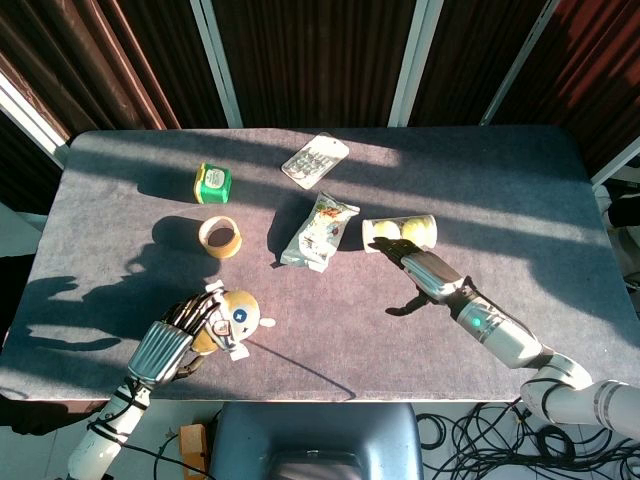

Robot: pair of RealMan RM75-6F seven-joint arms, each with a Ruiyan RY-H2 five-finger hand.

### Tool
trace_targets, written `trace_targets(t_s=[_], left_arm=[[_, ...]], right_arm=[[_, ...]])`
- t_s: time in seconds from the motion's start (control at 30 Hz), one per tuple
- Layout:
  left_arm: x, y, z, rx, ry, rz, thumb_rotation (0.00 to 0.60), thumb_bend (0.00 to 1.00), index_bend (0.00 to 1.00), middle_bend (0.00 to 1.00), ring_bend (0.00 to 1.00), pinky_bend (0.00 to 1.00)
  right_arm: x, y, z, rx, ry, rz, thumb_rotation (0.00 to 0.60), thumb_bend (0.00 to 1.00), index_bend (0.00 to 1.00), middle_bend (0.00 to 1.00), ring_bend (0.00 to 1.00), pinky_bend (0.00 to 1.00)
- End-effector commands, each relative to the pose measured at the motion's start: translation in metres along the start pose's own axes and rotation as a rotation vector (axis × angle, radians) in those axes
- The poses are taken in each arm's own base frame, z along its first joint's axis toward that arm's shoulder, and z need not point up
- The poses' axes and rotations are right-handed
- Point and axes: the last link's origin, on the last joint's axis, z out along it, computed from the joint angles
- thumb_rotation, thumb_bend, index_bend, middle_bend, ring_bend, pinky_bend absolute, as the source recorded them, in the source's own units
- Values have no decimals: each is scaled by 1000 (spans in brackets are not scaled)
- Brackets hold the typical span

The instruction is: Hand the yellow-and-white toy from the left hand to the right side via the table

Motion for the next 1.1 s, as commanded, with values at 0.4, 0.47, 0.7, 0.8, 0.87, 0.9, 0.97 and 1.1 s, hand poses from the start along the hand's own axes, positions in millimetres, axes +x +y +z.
trace_targets(t_s=[0.4, 0.47, 0.7, 0.8, 0.87, 0.9, 0.97, 1.1], left_arm=[[-8, -2, 3, 21, -50, -7, 600, 249, 0, 0, 0, 185], [-9, -1, 4, 23, -54, -7, 600, 248, 0, 0, 0, 183], [-18, 6, 19, 43, -40, 26, 600, 248, 0, 13, 21, 182], [-21, 11, 29, 57, -10, 57, 600, 248, 0, 61, 76, 199], [-24, 13, 34, 68, 5, 73, 600, 248, 0, 109, 126, 234], [-26, 14, 38, 72, 14, 83, 600, 249, 4, 136, 152, 255], [-28, 15, 43, 80, 28, 92, 600, 249, 37, 217, 224, 310], [-33, 17, 48, 87, 53, 112, 600, 249, 164, 392, 374, 430]], right_arm=[[1, -5, 3, 9, -30, 17, 600, 0, 0, 0, 0, 0], [0, -6, 5, 10, -37, 19, 600, 0, 0, 0, 0, 0], [-6, -14, 16, 22, -63, 9, 600, 0, 0, 0, 0, 0], [-7, -16, 18, 23, -72, 0, 600, 0, 0, 0, 0, 0], [-8, -17, 17, 26, -74, -18, 600, 0, 0, 0, 0, 0], [-9, -17, 16, 28, -72, -32, 600, 0, 0, 0, 0, 0], [-11, -18, 15, 31, -71, -53, 600, 0, 0, 0, 0, 0], [-14, -21, 16, 34, -76, -68, 600, 0, 0, 0, 0, 0]])
